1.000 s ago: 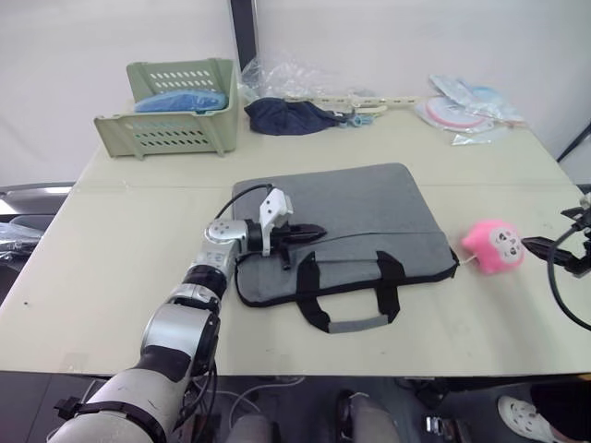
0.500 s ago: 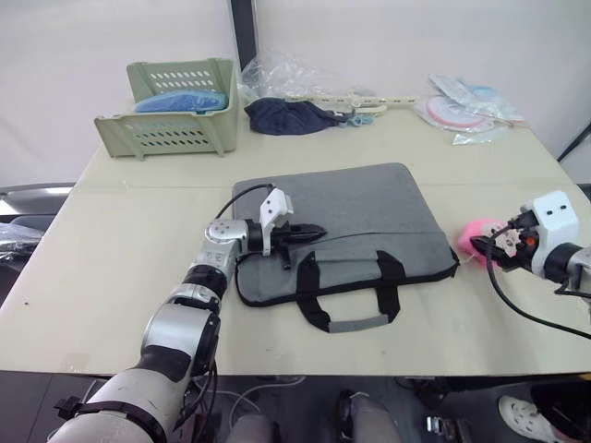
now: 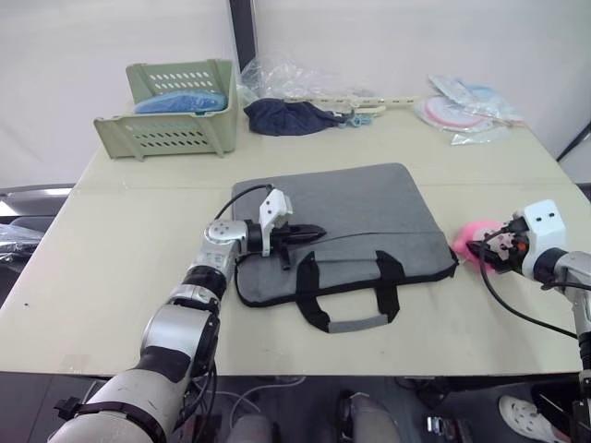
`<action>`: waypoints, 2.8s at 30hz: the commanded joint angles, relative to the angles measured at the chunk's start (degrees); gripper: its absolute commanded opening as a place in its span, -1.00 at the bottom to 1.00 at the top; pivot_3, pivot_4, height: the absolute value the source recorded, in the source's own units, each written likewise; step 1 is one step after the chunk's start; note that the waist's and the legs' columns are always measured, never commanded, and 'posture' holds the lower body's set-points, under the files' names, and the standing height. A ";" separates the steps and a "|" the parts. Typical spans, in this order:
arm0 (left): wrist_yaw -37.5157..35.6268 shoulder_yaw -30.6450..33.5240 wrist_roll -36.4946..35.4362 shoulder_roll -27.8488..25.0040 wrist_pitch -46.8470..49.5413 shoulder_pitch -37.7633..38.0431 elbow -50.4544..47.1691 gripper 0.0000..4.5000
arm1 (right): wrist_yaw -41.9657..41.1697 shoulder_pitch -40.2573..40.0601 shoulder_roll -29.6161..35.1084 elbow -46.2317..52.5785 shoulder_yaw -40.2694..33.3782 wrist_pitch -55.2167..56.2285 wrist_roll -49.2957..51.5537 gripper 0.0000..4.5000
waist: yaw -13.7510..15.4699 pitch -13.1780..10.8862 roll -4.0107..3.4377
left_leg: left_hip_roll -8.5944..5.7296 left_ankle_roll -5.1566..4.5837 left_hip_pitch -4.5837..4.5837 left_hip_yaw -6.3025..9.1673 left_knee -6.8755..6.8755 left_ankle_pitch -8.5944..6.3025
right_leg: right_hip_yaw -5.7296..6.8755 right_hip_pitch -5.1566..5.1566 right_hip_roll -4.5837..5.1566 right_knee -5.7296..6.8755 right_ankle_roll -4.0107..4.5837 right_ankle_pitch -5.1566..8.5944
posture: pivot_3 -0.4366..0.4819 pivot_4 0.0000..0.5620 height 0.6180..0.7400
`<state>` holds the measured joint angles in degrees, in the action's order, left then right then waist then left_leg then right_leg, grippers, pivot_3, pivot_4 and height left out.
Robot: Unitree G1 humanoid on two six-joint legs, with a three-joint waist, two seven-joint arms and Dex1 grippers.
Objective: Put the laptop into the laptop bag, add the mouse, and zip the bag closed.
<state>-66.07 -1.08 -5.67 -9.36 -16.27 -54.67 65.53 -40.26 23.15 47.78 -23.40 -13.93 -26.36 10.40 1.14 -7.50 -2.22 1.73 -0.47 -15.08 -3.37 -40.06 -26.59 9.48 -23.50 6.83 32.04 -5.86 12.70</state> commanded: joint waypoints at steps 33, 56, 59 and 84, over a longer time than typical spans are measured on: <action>-0.34 -4.74 5.97 0.96 1.52 6.19 4.44 -1.00 | 2.97 7.95 1.22 4.79 2.13 -2.47 -1.01 -0.88 | -0.07 0.08 -0.24 | 0.00 0.00 -0.01 0.00 0.01 0.00 | -0.01 -0.02 0.01 -0.02 0.00 0.00 | -0.05 -0.47 1.00; -2.11 -5.26 5.95 0.74 1.72 8.03 2.91 -1.00 | 5.93 31.87 -4.97 -28.28 13.16 17.67 -12.30 -0.92 | -1.41 0.16 -0.72 | 0.00 -0.04 -0.04 -0.04 0.00 0.03 | -0.03 -0.02 0.05 -0.01 -0.10 -0.05 | -0.05 -0.47 1.00; -2.11 -5.32 5.99 0.74 1.73 8.19 2.80 -1.00 | 6.17 32.24 -5.79 -28.29 13.23 17.72 -12.63 -0.92 | -1.46 0.17 -0.74 | 0.00 -0.05 -0.04 -0.04 0.00 0.03 | -0.03 -0.02 0.05 -0.01 -0.10 -0.05 | -0.05 -0.47 1.00; -3.89 -6.22 6.24 0.86 2.51 10.05 0.93 -1.00 | 8.83 39.01 -12.52 -39.09 14.30 25.04 -15.71 -0.92 | -2.54 0.34 -1.02 | 0.01 -0.05 -0.06 0.04 0.02 0.04 | -0.03 -0.01 0.05 -0.01 -0.10 -0.05 | -0.05 -0.47 1.00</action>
<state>-67.56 -1.24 -5.12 -10.02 -17.04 -51.31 60.48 -33.42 59.56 35.02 -63.37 1.92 -3.61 -5.99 -1.40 -7.16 -3.24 1.74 -0.53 -15.14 -3.32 -40.05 -26.56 9.45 -23.51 6.88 32.03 -5.96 12.65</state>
